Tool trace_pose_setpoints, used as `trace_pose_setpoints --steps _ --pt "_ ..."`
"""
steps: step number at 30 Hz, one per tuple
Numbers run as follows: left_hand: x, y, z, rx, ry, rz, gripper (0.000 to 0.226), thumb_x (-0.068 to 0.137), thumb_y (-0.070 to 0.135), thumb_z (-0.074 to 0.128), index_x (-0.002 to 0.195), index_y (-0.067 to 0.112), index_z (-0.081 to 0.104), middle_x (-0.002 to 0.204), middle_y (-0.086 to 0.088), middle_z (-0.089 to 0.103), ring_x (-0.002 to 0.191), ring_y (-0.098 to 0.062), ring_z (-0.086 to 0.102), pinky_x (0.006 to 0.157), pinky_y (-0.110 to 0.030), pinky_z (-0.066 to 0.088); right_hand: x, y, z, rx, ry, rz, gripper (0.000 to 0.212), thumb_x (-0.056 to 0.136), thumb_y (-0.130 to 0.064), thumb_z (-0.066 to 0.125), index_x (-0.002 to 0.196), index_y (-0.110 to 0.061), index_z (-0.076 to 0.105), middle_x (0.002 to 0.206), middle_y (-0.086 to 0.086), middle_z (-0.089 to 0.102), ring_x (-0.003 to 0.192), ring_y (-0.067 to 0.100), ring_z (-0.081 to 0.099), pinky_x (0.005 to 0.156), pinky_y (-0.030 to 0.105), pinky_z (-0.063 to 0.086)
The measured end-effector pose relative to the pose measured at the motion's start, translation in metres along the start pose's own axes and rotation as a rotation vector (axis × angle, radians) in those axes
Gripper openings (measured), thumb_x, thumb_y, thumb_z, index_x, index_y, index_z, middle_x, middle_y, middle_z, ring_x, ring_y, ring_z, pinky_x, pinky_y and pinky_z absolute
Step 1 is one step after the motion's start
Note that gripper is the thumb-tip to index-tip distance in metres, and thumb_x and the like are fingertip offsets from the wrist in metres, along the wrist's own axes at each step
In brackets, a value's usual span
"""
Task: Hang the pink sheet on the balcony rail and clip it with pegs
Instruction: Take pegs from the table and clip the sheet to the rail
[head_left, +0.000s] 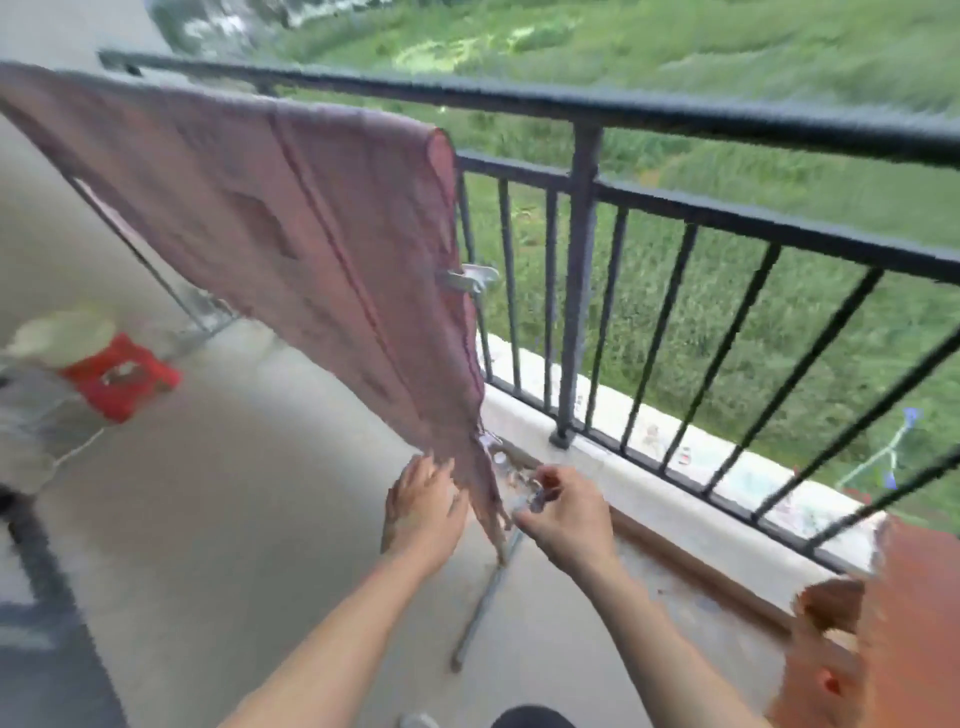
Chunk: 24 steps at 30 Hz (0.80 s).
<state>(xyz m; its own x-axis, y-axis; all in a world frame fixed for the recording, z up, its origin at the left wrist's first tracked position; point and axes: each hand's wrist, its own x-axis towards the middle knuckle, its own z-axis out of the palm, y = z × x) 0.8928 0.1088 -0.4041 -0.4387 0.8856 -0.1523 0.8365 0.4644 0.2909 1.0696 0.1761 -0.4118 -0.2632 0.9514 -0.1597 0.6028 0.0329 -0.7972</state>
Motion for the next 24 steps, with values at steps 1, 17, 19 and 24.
trace_pose_setpoints --steps 1,17,19,24 --pt "0.005 -0.031 -0.017 -0.031 0.037 -0.055 0.054 0.097 0.045 0.034 0.147 0.027 0.039 0.161 0.000 0.023 0.149 -0.020 0.016 0.118 -0.036 0.016 0.007 -0.026 0.027 -0.006 -0.030 -0.065 0.037 0.059 -0.036 0.070 0.095 -0.028 0.065 0.082 -0.011 0.066 0.081 0.011 0.063 0.077 0.031 0.053" --pt "0.111 -0.462 -0.244 -0.057 0.425 -0.434 0.062 0.100 0.051 0.027 0.155 0.024 0.019 0.165 -0.004 -0.001 0.151 -0.021 -0.003 0.121 -0.044 0.007 0.107 -0.425 0.366 0.132 -0.330 -0.488 0.014 0.078 -0.031 0.067 0.080 -0.017 0.068 0.078 -0.010 0.072 0.082 -0.005 0.067 0.074 0.029 0.054" --pt "0.128 -0.495 -0.264 -0.046 0.463 -0.461 0.066 0.098 0.054 0.022 0.155 0.023 0.017 0.165 -0.005 -0.001 0.151 -0.022 -0.002 0.121 -0.045 0.008 0.126 -0.454 0.395 0.157 -0.322 -0.498 0.012 0.076 -0.031 0.067 0.080 -0.019 0.069 0.079 -0.010 0.072 0.083 -0.005 0.067 0.076 0.029 0.055" --pt "0.183 -0.584 -0.292 -0.006 0.491 -0.500 0.081 0.086 0.063 0.001 0.156 0.023 0.014 0.165 -0.004 -0.004 0.151 -0.022 -0.005 0.121 -0.046 0.007 0.185 -0.510 0.483 0.214 -0.334 -0.537 0.003 0.079 -0.025 0.073 0.081 -0.023 0.073 0.090 -0.011 0.072 0.088 -0.005 0.067 0.069 0.010 0.048"
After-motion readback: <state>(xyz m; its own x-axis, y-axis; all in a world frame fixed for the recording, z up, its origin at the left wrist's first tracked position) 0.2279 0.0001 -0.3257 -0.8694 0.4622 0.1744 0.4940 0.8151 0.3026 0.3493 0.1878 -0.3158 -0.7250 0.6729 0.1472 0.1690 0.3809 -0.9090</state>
